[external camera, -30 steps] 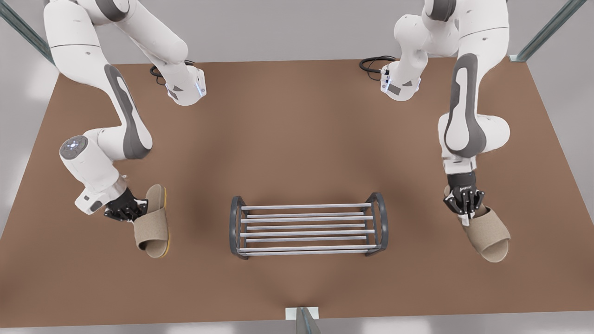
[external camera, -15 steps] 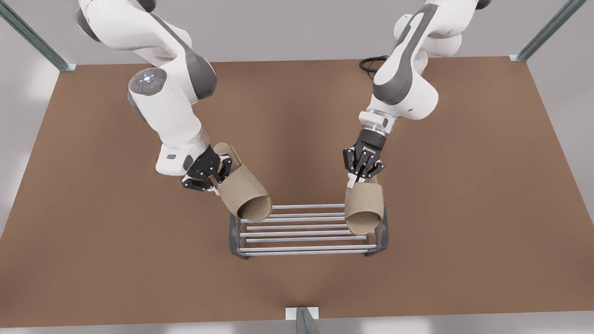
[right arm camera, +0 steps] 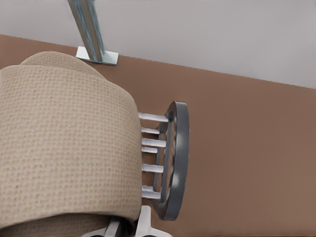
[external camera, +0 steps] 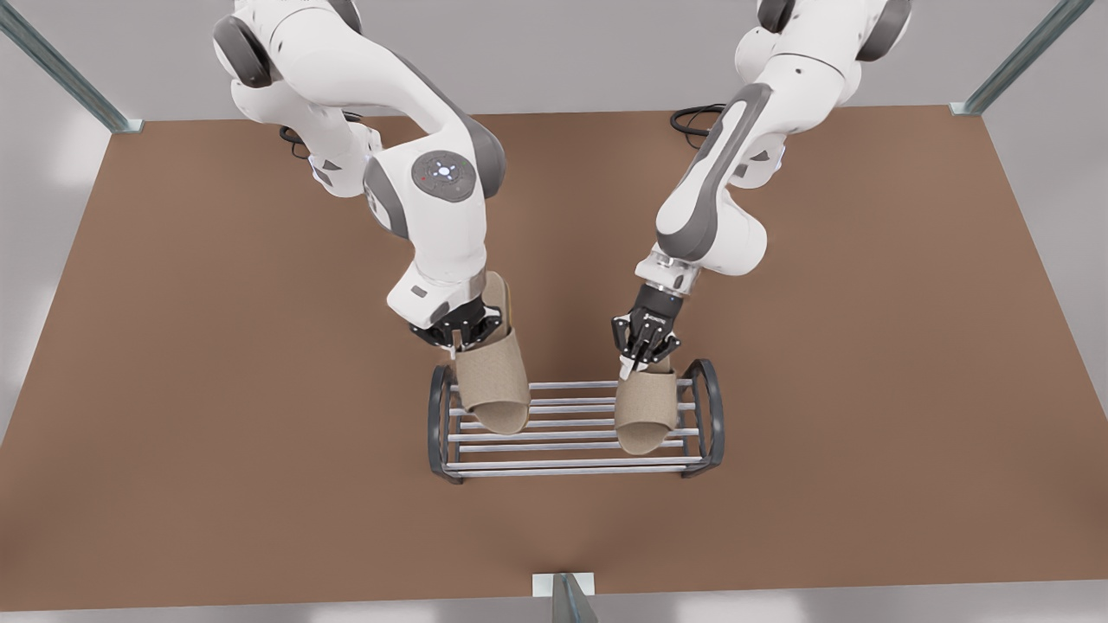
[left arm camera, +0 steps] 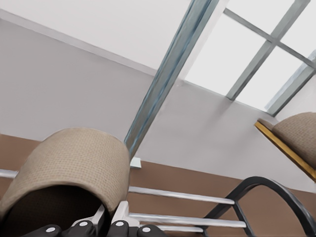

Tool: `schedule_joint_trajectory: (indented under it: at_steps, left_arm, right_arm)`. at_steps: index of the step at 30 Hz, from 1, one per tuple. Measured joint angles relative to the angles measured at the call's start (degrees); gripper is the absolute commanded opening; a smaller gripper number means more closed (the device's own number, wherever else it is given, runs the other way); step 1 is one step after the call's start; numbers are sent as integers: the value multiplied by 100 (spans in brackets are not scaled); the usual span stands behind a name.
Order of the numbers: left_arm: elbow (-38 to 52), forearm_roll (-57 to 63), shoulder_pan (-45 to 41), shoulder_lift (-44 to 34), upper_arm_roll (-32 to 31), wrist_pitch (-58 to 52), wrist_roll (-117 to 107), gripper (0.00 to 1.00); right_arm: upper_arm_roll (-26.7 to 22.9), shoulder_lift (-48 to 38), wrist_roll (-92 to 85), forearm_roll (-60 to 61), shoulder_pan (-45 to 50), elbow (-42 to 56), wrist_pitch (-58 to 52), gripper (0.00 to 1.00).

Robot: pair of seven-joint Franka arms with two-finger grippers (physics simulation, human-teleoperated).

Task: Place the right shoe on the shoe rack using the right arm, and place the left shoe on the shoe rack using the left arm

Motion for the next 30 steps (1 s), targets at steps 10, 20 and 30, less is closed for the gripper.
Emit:
schedule_joint_trajectory:
  at_steps: [10, 20, 30]
  left_arm:
    - [433, -5, 64, 676, -36, -289, 0, 21]
    - [435, 29, 78, 828, -18, -533, 0, 55]
    - [359, 142, 91, 825, 53, -575, 0, 100]
  right_arm:
    - [-32, 1019, 1090, -520, 272, 803, 53, 21]
    - [-24, 1422, 1731, -1445, 542, 747, 451, 21]
    - [-24, 1543, 2220, -2115, 670, 452, 870, 21]
